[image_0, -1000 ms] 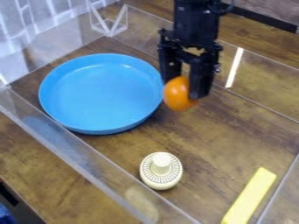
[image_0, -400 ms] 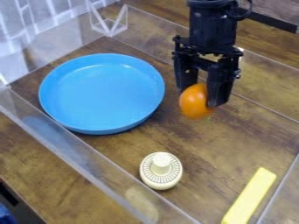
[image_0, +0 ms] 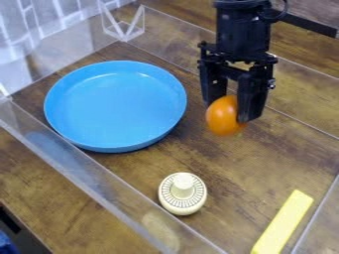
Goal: Remove the orange ball from inside the blue tray and put it on the table
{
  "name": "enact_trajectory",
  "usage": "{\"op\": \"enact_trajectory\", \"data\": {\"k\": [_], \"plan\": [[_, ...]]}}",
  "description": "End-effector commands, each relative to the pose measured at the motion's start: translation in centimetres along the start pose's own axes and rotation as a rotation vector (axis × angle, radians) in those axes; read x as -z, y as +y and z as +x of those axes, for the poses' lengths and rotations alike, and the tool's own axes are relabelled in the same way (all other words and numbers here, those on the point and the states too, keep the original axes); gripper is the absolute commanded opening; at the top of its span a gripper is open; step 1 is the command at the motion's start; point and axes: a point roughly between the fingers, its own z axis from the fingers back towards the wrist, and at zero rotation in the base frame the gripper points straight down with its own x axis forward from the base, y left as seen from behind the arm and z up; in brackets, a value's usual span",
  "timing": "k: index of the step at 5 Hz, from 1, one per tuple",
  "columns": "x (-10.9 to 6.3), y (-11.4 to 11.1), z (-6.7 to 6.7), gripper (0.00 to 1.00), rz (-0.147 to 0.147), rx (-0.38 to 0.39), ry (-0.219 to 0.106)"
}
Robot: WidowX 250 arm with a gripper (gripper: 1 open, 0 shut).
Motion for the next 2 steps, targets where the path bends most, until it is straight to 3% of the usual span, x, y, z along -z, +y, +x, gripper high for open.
{"op": "enact_trajectory", "data": {"k": [1,2], "plan": [[-1.07,-0.88,0.20,0.00,-0.004,0.028,-0.029],[-0.93,-1.17,0.42,0.00,-0.016,0.032,-0.029]]}}
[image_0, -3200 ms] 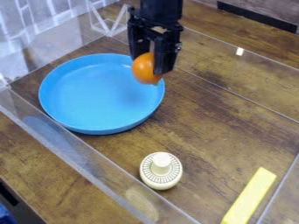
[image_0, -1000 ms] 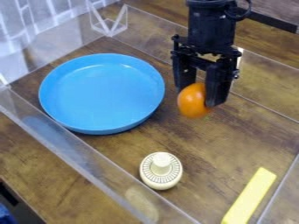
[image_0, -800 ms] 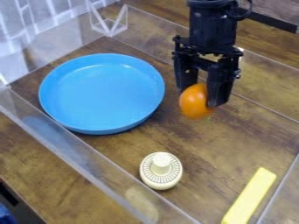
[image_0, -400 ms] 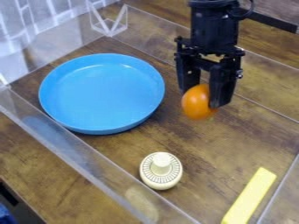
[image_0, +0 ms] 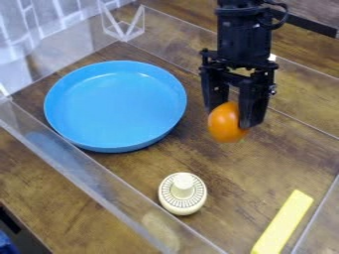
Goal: Remove the orange ball from inside the blue tray and put it on the table
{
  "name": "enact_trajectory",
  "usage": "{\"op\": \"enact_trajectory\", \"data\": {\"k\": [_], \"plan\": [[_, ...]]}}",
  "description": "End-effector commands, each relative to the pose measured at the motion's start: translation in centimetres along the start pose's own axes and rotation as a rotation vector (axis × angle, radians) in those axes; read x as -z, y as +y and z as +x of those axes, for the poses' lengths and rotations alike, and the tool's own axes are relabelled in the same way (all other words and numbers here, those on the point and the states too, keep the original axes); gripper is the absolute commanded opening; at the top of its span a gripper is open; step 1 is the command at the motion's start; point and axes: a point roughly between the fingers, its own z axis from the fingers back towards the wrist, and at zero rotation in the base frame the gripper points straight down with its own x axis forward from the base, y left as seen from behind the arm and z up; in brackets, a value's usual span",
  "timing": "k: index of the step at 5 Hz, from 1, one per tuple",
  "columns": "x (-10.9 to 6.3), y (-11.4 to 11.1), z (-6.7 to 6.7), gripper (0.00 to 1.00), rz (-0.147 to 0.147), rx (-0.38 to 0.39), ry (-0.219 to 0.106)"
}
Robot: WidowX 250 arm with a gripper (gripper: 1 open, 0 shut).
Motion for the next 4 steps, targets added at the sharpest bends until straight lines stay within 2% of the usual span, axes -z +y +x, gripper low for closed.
{"op": "enact_trajectory", "data": {"k": [1,4], "plan": [[-1.27,-1.21,0.60,0.00,0.000,0.033,-0.040],[-0.65,-2.16,1.34,0.00,-0.033,0.047,-0.039]]}}
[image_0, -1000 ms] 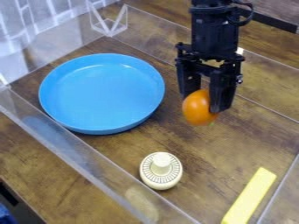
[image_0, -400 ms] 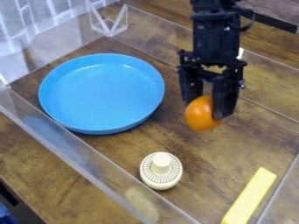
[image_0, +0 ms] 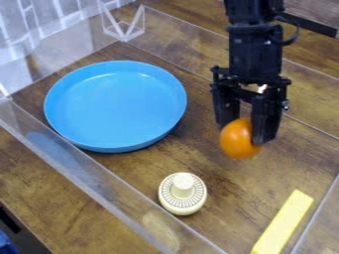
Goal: Remove the orange ball from inside the blue tray and put it on the table
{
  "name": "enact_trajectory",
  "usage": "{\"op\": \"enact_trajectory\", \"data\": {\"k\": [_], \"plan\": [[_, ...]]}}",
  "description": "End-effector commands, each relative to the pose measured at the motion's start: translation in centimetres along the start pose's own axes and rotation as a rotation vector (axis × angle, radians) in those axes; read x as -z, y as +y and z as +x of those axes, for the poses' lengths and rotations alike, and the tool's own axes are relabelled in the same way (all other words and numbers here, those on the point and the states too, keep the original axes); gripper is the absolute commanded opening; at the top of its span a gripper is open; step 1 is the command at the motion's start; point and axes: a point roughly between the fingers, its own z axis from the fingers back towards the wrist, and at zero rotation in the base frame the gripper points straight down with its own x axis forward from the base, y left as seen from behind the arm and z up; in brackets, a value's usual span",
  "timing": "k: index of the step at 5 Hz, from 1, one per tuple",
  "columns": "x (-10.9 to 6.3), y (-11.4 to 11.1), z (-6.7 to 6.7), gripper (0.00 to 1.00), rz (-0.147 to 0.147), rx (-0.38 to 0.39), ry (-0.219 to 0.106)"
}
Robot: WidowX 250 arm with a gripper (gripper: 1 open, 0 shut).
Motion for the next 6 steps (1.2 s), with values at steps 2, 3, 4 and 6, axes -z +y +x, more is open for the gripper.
{"op": "enact_trajectory", "data": {"k": [2,3,4,6], "plan": [[-1.2,-1.2,1.5,0.00,0.004,0.046,-0.060],[-0.8,-1.3,1.8,0.00,-0.003,0.048,-0.059],[-0.6,-1.3,2.2,0.00,-0.011,0.049,-0.058],[-1.4,-1.5,2.0,1.00,-0.013,0.050,-0.063]]}}
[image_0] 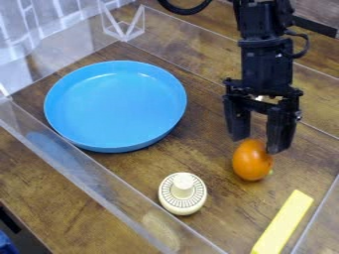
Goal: Remove the orange ball from inside the blue tray and put it on the table
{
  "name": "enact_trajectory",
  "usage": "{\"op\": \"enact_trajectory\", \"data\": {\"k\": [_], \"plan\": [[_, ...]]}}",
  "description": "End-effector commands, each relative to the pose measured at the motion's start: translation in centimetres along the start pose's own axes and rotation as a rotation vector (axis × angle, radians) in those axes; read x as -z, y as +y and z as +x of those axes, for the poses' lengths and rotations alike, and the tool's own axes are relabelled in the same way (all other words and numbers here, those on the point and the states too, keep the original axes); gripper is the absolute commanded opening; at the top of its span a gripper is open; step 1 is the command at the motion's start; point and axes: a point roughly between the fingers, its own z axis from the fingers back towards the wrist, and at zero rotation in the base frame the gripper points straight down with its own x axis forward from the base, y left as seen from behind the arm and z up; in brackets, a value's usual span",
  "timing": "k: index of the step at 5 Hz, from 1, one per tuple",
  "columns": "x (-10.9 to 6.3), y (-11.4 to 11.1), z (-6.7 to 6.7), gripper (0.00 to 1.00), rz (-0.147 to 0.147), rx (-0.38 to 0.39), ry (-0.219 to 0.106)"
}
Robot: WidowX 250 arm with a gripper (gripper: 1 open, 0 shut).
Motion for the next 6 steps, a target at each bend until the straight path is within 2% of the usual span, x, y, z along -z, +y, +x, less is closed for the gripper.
{"op": "enact_trajectory", "data": {"k": [1,6], "plan": [[-3.3,-1.4,0.5,1.00,0.031,0.041,-0.081],[-1.0,-1.9,-0.6,1.00,0.023,0.045,-0.023]]}}
